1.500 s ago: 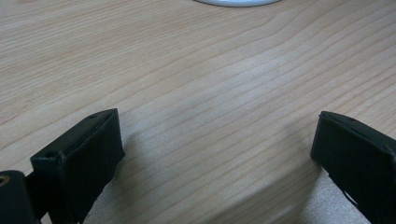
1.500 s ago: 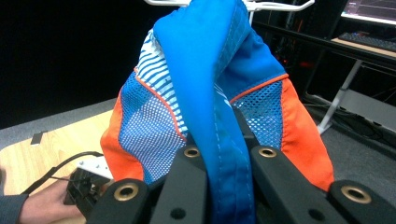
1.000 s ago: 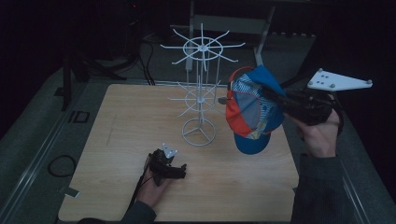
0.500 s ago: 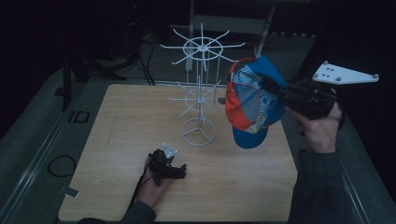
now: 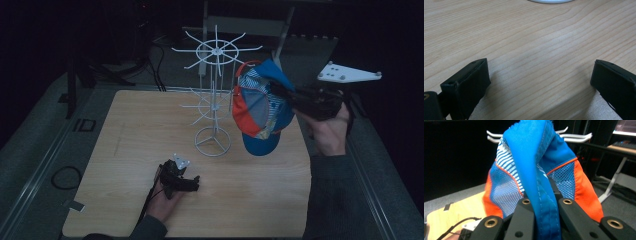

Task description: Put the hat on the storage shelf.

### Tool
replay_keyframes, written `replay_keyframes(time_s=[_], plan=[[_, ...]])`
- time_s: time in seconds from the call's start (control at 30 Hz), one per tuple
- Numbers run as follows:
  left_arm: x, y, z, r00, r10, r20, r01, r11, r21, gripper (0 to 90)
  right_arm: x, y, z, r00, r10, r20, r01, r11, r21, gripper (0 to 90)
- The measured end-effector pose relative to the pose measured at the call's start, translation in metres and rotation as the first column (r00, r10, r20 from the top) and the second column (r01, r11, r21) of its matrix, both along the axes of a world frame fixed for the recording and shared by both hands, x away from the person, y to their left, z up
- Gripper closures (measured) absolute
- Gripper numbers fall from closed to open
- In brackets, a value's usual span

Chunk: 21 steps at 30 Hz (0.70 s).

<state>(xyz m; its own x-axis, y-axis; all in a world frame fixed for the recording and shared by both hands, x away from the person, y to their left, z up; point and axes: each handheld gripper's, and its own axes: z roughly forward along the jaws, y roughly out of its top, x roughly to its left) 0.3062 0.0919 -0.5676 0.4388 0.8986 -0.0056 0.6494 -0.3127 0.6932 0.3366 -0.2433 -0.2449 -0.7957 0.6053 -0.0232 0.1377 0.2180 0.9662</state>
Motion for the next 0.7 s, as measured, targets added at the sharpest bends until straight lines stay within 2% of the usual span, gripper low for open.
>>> replay_keyframes(time_s=[0.17, 0.33, 0.43, 0.47, 0.5, 0.53, 0.7], plan=[[0.000, 0.001, 0.000, 1.0000, -0.005, -0.001, 0.005, 1.0000, 0.007, 2.6, 0.007, 0.008, -0.012, 0.9991, 0.000, -0.042, -0.002, 0.999, -0.034, 84.5], [0.000, 0.000, 0.000, 1.0000, -0.002, -0.003, 0.002, 1.0000, 0.003, 2.6, 0.009, 0.013, -0.019, 0.9982, -0.016, -0.057, 0.011, 0.997, -0.081, 76.7], [0.000, 0.000, 0.000, 1.0000, -0.001, -0.005, 0.001, 1.0000, 0.000, 2.6, 0.009, 0.014, -0.022, 0.9979, -0.012, -0.064, 0.007, 0.997, -0.080, 65.7], [0.000, 0.000, 0.000, 1.0000, -0.001, -0.005, 0.001, 1.0000, 0.000, 2.6, 0.009, 0.014, -0.022, 0.9979, -0.012, -0.064, 0.007, 0.997, -0.080, 65.7], [0.000, 0.000, 0.000, 1.0000, -0.002, -0.005, 0.002, 1.0000, 0.001, 2.6, 0.009, 0.014, -0.022, 0.9977, -0.012, -0.067, 0.006, 0.997, -0.080, 61.4], [0.000, 0.000, 0.000, 1.0000, -0.002, -0.005, 0.002, 1.0000, 0.001, 2.6, 0.010, 0.014, -0.026, 0.9962, -0.012, -0.087, 0.003, 0.995, -0.098, 51.9], [0.000, 0.000, 0.000, 1.0000, 0.001, -0.002, -0.001, 1.0000, -0.001, 2.6, 0.010, 0.016, -0.034, 0.9911, -0.082, -0.105, 0.064, 0.985, -0.160, 36.3]])
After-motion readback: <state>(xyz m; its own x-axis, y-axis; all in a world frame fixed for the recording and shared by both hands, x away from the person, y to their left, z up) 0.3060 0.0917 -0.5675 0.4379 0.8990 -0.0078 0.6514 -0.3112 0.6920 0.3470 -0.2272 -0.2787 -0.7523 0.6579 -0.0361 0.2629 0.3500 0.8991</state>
